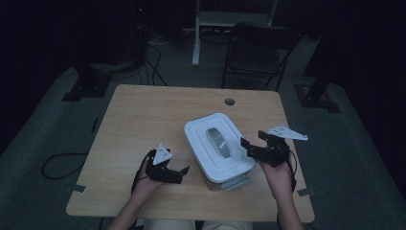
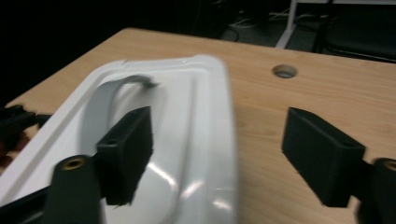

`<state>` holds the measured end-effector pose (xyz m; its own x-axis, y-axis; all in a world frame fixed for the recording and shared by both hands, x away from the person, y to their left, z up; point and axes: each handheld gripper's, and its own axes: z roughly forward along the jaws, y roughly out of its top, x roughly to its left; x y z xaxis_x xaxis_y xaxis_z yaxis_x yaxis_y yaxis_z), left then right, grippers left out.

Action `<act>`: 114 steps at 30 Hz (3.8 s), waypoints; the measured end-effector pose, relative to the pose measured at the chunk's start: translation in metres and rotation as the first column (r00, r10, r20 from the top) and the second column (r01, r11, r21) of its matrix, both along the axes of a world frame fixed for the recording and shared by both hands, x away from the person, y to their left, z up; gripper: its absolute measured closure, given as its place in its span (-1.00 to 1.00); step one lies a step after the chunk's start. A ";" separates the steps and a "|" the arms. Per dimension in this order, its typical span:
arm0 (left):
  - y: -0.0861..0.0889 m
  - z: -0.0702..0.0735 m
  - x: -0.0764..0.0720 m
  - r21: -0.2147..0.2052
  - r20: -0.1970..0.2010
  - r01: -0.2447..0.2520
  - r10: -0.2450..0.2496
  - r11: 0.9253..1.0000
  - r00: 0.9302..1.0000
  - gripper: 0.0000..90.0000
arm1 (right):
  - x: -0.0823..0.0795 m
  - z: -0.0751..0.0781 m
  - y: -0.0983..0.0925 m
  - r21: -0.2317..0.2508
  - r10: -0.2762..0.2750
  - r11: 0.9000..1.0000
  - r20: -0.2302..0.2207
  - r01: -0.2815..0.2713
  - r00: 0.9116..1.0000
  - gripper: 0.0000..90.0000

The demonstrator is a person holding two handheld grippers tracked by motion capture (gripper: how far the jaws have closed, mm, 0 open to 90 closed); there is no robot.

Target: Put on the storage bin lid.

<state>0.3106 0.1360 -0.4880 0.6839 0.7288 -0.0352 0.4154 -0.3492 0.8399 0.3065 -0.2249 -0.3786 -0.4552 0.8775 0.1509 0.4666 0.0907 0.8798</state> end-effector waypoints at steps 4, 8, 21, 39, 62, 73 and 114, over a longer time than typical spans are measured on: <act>-0.003 0.000 0.002 -0.006 -0.005 -0.004 0.004 1.000 1.000 -0.99 | 0.008 -0.010 -0.014 -0.029 -0.067 0.997 0.028 0.067 0.997 -0.69; -0.005 -0.001 0.006 -0.006 -0.008 -0.003 0.002 1.000 1.000 -0.99 | 0.019 -0.029 -0.030 -0.013 -0.084 0.996 0.036 0.085 0.996 -0.70; -0.010 -0.008 0.016 -0.016 -0.019 -0.037 0.037 0.999 0.999 -0.99 | 0.041 -0.100 -0.054 -0.026 -0.199 0.980 -0.060 0.198 0.978 -0.70; -0.025 -0.007 0.025 0.010 -0.016 -0.024 0.024 1.000 1.000 -0.99 | 0.037 -0.136 -0.025 -0.067 -0.112 0.992 -0.121 0.104 0.986 -0.67; -0.010 -0.004 0.049 0.051 -0.020 -0.088 0.089 0.995 0.996 -0.99 | 0.008 -0.134 0.004 -0.078 -0.025 0.997 -0.117 0.016 0.993 -0.61; 0.001 0.002 0.042 -0.005 0.026 -0.081 0.081 0.997 0.996 -0.99 | 0.010 -0.137 0.001 -0.078 -0.031 0.997 -0.114 0.022 0.993 -0.69; 0.091 0.002 0.006 0.013 -0.024 -0.216 0.216 0.976 0.976 -0.99 | -0.013 -0.131 -0.057 -0.095 -0.239 0.967 -0.015 0.236 0.971 -0.70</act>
